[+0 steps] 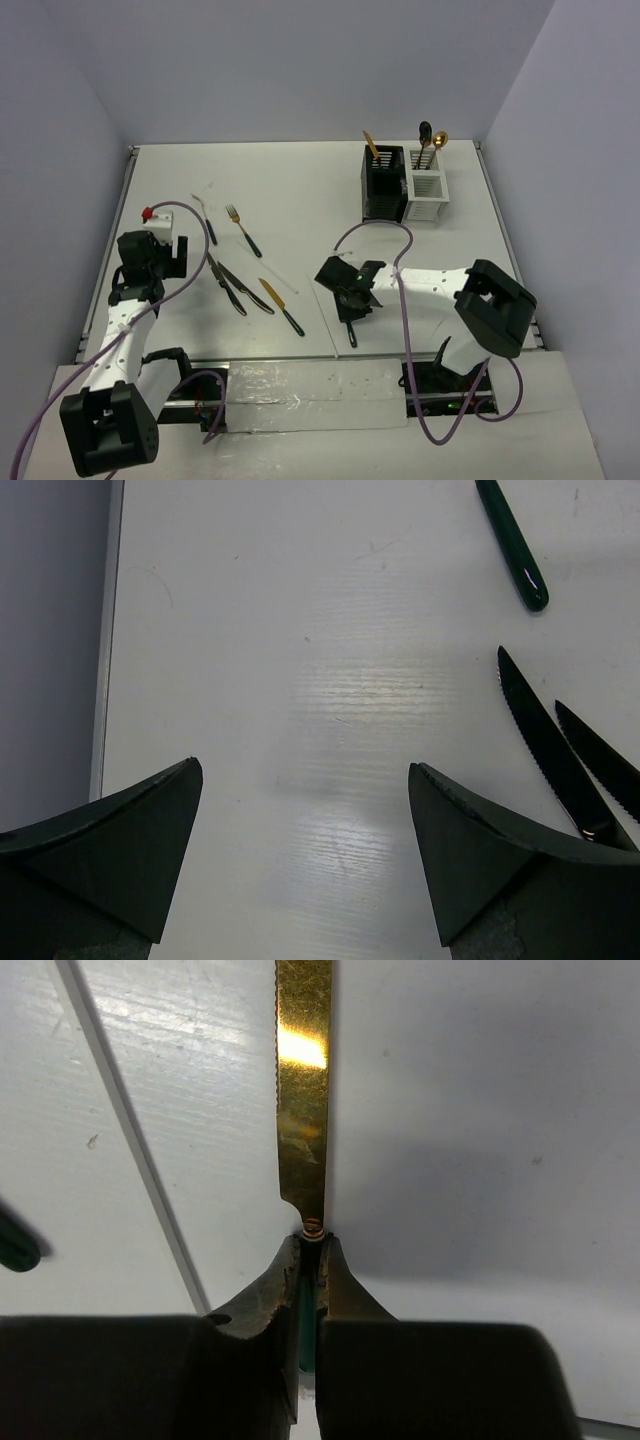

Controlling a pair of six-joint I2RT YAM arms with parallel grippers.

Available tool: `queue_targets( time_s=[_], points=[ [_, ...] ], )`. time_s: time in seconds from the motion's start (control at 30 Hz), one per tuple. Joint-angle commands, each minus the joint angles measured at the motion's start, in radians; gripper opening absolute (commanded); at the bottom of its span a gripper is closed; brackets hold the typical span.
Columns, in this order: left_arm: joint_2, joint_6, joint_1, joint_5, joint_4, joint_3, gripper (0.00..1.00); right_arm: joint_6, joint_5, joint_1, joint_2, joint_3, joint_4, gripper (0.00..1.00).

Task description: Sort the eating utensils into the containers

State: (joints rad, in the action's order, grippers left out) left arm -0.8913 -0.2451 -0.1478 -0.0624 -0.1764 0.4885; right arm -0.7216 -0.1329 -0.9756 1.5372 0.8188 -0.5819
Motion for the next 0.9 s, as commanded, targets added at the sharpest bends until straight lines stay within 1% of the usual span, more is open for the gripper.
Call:
queue_targets(
  time_s=[0.0, 0.07, 0.13, 0.2, 0.23, 0.27, 0.3, 0.33, 0.37, 0.4, 0.47, 0.5, 0.53, 0.6, 0.63, 0.67, 0.7, 0.73, 0.87],
  points=[
    [-0.017, -0.005, -0.009, 0.026, 0.002, 0.019, 0.94, -0.01, -0.134, -0.006, -0.005, 0.029, -0.055, 0.0],
    [-0.026, -0.006, -0.01, 0.026, 0.0, 0.025, 0.94, 0.025, -0.21, -0.011, -0.043, 0.061, -0.073, 0.0],
    [-0.032, -0.006, -0.01, 0.024, -0.003, 0.038, 0.94, 0.071, -0.261, -0.015, -0.083, 0.123, -0.067, 0.0],
    [-0.044, -0.011, -0.009, 0.027, -0.006, 0.05, 0.94, 0.152, -0.353, -0.018, -0.161, 0.212, -0.052, 0.0],
    [-0.049, -0.013, -0.009, 0.03, -0.008, 0.056, 0.94, 0.183, -0.4, -0.018, -0.189, 0.239, -0.011, 0.0],
    [-0.064, -0.019, -0.009, 0.041, -0.008, 0.07, 0.94, 0.247, -0.521, -0.015, -0.246, 0.276, 0.031, 0.0],
    [-0.073, -0.022, -0.009, 0.047, -0.011, 0.079, 0.94, 0.298, -0.575, -0.008, -0.28, 0.279, 0.092, 0.0],
    [-0.084, -0.023, -0.009, 0.053, -0.014, 0.093, 0.94, 0.368, -0.615, 0.003, -0.311, 0.272, 0.284, 0.0],
    [-0.115, -0.028, -0.01, 0.053, -0.02, 0.125, 0.94, 0.511, -0.631, 0.024, -0.366, 0.238, 0.407, 0.0],
    [-0.148, -0.033, -0.009, 0.053, -0.038, 0.142, 0.94, 0.613, -0.61, 0.087, -0.405, 0.22, 0.639, 0.0],
    [-0.179, -0.033, -0.009, 0.053, -0.055, 0.2, 0.93, 0.681, -0.553, 0.168, -0.42, 0.163, 0.852, 0.0],
    [-0.195, -0.034, -0.009, 0.053, -0.075, 0.217, 0.93, 0.707, -0.522, 0.246, -0.413, 0.145, 1.052, 0.0],
    [-0.208, -0.036, -0.009, 0.053, -0.083, 0.235, 0.92, 0.781, -0.508, 0.285, -0.399, 0.134, 1.132, 0.0],
    [-0.244, -0.034, -0.009, 0.082, -0.093, 0.278, 0.92, 0.827, -0.479, 0.349, -0.31, 0.158, 1.233, 0.0],
    [-0.254, -0.031, -0.009, 0.093, -0.095, 0.294, 0.92, 0.858, -0.479, 0.406, -0.272, 0.178, 1.287, 0.0],
    [-0.279, -0.026, -0.009, 0.104, -0.098, 0.32, 0.92, 0.867, -0.481, 0.431, -0.185, 0.224, 1.309, 0.0],
    [-0.294, -0.023, -0.007, 0.122, -0.098, 0.331, 0.92, 0.869, -0.505, 0.454, -0.137, 0.252, 1.327, 0.0],
    [-0.328, -0.013, -0.009, 0.13, -0.101, 0.346, 0.92, 0.849, -0.513, 0.5, -0.053, 0.281, 1.335, 0.0],
    [-0.437, 0.013, -0.009, 0.148, -0.113, 0.435, 0.9, 0.841, -0.456, 0.581, 0.131, 0.417, 1.341, 0.0]
  ],
)
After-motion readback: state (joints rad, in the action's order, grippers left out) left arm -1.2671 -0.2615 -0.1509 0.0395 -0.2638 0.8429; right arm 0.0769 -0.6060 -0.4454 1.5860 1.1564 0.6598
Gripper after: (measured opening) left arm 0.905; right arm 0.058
